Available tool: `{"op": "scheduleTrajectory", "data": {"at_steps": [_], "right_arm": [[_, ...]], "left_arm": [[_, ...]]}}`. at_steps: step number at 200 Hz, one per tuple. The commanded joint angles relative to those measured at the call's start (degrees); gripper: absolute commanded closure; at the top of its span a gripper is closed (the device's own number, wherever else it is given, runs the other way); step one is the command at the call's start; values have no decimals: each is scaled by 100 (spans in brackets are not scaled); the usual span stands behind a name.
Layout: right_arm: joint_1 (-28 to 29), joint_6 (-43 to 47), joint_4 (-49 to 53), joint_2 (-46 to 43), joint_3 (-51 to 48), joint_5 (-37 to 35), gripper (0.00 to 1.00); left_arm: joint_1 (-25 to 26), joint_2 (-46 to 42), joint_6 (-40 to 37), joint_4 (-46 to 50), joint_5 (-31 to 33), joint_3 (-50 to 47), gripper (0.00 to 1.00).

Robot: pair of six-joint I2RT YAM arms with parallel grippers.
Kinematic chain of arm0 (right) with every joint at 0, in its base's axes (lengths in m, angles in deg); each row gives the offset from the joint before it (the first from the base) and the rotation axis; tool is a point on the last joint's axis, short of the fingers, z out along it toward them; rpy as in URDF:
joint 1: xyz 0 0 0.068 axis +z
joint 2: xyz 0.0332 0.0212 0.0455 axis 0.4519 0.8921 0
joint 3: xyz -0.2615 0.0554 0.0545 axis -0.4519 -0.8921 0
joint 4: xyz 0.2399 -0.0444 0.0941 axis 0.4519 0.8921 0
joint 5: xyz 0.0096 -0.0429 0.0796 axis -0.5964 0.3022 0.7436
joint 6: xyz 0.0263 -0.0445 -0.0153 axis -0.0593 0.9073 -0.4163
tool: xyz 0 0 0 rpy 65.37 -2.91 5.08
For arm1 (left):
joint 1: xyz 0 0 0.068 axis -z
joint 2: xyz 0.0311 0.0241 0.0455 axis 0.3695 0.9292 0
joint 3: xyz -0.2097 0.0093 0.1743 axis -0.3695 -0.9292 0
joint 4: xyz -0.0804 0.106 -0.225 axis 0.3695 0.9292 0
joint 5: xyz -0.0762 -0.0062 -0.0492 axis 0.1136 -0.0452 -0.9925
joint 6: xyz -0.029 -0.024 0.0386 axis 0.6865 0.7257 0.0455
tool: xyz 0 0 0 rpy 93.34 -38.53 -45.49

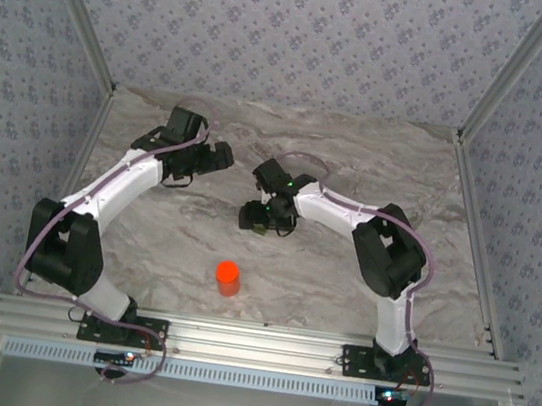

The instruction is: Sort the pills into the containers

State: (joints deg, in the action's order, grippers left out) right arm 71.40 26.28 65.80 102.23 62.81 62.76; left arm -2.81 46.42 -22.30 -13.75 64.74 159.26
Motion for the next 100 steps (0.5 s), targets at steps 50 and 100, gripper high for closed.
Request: {"op": "scheduleTrajectory", "data": {"at_steps": [50, 100], "right_arm": [[-1201, -380, -14, -2123, -1730, -277, 22], [-2200, -688, -201, -3263, -2763, -417, 20]], "left_arm": [[669, 297, -1762, 940, -255, 419, 0], [1428, 1171, -3149, 1566, -235, 731, 4]]}}
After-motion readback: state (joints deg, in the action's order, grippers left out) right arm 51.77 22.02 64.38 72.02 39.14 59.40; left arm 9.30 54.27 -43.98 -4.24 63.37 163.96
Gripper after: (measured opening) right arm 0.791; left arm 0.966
